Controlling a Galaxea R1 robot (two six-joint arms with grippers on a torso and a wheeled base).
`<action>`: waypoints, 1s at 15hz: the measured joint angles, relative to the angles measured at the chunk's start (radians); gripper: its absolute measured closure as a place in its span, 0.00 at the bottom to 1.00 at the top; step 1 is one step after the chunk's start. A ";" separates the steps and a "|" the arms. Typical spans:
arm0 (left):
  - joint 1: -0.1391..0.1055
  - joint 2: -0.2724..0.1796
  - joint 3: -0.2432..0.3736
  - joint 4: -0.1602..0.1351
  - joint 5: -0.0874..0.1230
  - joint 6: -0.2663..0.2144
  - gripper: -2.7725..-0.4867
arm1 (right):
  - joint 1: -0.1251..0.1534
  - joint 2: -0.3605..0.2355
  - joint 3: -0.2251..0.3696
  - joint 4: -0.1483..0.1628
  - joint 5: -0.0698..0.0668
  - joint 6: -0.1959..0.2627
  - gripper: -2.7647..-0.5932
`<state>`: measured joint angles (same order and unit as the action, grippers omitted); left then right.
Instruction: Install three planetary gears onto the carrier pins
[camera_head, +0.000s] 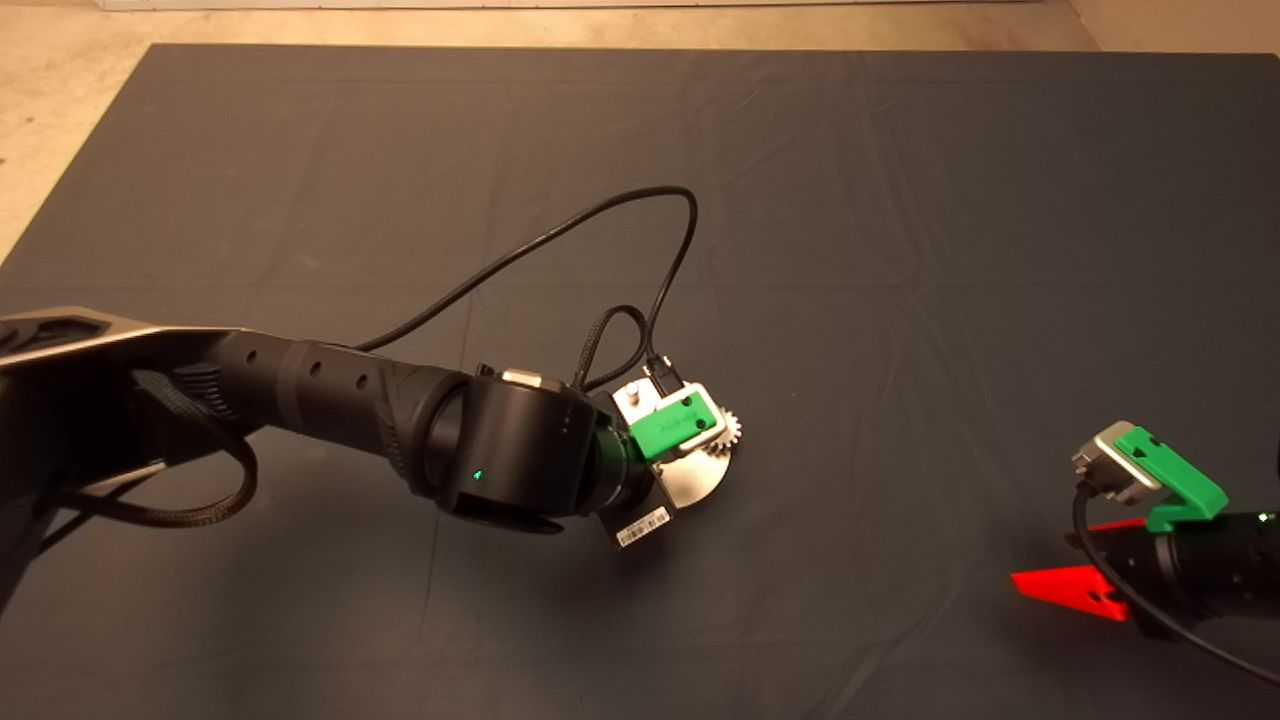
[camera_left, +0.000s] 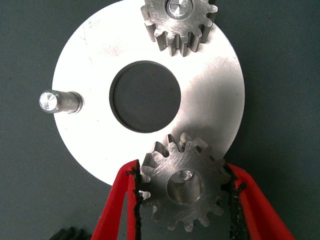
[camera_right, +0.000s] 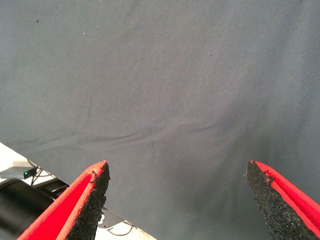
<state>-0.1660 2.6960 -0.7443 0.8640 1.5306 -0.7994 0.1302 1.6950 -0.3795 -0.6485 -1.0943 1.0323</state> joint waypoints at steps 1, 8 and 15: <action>0.000 0.000 0.000 0.000 0.000 0.000 0.86 | 0.000 0.000 0.000 0.000 0.000 0.000 0.34; 0.003 0.003 0.001 0.003 -0.001 -0.052 0.86 | 0.000 0.000 0.000 0.000 0.000 0.000 0.34; 0.019 0.004 0.029 -0.003 -0.001 -0.083 0.86 | 0.001 0.000 0.000 0.000 0.000 0.000 0.34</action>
<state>-0.1472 2.7002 -0.7153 0.8606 1.5294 -0.8828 0.1309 1.6953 -0.3795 -0.6489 -1.0943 1.0319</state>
